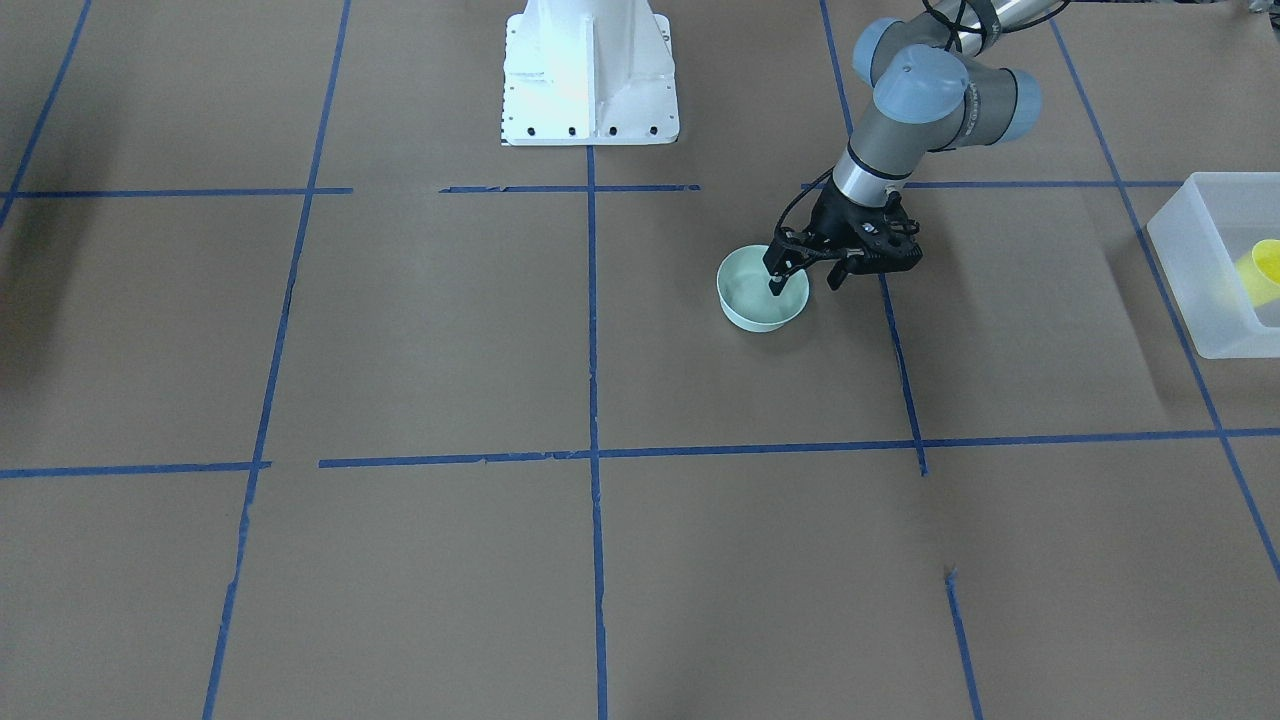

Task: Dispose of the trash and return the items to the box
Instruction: 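Grasp the rim of the pale green bowl with the left gripper and lift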

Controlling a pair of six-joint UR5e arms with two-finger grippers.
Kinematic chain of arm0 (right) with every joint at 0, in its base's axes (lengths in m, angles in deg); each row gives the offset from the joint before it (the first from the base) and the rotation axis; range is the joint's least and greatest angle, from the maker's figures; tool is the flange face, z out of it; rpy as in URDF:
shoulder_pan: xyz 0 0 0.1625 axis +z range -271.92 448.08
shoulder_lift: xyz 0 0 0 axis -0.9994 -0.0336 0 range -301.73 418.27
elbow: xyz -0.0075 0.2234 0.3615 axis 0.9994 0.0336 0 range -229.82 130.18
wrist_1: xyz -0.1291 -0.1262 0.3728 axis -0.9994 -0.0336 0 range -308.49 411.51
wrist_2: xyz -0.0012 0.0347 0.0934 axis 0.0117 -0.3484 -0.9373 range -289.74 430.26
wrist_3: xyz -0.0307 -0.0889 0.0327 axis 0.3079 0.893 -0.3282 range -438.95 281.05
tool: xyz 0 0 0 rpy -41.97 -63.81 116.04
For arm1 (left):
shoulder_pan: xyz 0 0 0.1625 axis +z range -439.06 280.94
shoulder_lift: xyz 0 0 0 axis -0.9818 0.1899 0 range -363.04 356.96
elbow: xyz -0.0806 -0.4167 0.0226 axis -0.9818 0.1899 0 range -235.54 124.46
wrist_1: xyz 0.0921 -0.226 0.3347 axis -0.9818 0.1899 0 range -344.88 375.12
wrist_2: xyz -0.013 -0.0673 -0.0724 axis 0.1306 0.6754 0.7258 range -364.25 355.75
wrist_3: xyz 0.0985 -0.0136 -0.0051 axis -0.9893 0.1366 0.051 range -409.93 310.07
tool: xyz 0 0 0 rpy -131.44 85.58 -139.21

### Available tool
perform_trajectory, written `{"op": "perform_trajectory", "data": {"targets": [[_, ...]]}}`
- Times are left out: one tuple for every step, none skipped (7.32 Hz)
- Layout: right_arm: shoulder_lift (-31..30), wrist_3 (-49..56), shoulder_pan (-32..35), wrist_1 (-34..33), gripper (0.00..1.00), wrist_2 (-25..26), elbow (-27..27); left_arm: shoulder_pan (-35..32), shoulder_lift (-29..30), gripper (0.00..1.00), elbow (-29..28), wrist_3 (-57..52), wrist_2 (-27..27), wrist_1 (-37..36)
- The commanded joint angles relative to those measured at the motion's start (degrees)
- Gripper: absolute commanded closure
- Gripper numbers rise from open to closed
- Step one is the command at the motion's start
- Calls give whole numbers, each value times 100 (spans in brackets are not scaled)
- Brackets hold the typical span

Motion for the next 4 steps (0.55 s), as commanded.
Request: {"op": "perform_trajectory", "data": {"targets": [[2,-109,-9,1,0,31,-46,110,354,97,40,14,-2,-789],[2,-109,-9,1,0,32,-55,110,504,100,58,6,-2,-1098],[2,-109,-9,1,0,40,-63,93,523,100,119,6,7,-1206],[2,-109,-9,1,0,32,-63,41,514,100,363,6,24,-1468]]}}
